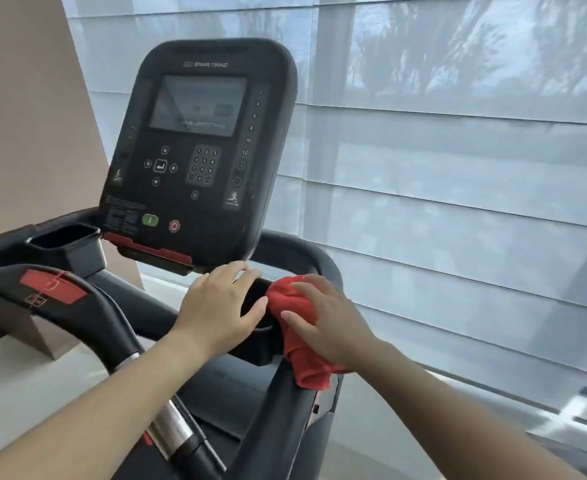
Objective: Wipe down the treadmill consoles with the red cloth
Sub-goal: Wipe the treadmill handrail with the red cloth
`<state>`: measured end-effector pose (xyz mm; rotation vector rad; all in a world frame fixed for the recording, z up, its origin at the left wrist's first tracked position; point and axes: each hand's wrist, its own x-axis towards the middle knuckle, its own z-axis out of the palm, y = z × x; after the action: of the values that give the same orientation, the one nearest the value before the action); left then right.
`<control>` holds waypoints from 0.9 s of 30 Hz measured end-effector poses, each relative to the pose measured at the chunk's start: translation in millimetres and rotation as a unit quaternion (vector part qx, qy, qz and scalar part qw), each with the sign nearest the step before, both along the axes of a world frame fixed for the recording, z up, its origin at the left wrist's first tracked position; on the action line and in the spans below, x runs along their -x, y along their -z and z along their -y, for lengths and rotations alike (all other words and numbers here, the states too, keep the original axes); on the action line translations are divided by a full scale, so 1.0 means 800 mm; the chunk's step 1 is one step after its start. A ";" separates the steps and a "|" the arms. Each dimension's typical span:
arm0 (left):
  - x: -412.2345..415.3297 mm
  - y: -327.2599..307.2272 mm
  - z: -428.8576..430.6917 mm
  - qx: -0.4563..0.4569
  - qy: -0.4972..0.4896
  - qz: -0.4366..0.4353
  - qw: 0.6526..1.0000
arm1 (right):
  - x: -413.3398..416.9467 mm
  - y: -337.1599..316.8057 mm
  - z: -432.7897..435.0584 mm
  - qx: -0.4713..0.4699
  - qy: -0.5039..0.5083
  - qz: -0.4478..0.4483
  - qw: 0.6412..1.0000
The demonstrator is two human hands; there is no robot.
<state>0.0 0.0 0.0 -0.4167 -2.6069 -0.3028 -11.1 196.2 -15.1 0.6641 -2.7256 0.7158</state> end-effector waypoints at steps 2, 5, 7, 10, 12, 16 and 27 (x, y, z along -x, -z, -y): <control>0.008 0.004 0.008 -0.014 0.001 0.004 1.000 | 0.007 0.003 0.011 -0.011 0.020 0.005 1.000; 0.021 0.026 0.013 -0.031 -0.003 0.011 0.999 | 0.010 0.012 0.018 -0.021 0.057 0.060 0.996; 0.025 0.046 0.013 -0.032 -0.004 0.049 0.998 | 0.008 0.018 0.017 -0.003 0.063 0.060 0.996; 0.030 0.068 0.014 -0.007 -0.012 0.135 0.991 | -0.004 0.022 0.015 0.026 0.063 0.049 0.997; 0.031 0.070 0.014 -0.011 -0.013 0.163 0.987 | -0.009 0.024 0.013 0.027 0.065 0.051 0.996; 0.026 0.071 0.010 -0.025 -0.025 0.142 0.989 | -0.005 0.015 0.022 0.028 0.087 0.093 0.991; 0.029 0.066 0.010 -0.079 -0.035 0.096 0.992 | -0.013 0.022 0.030 0.015 0.113 0.065 0.991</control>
<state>-23.3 -8.3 -52.5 -0.2517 -2.7519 -0.5449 -0.4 171.8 -33.1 0.3046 -2.8397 0.7659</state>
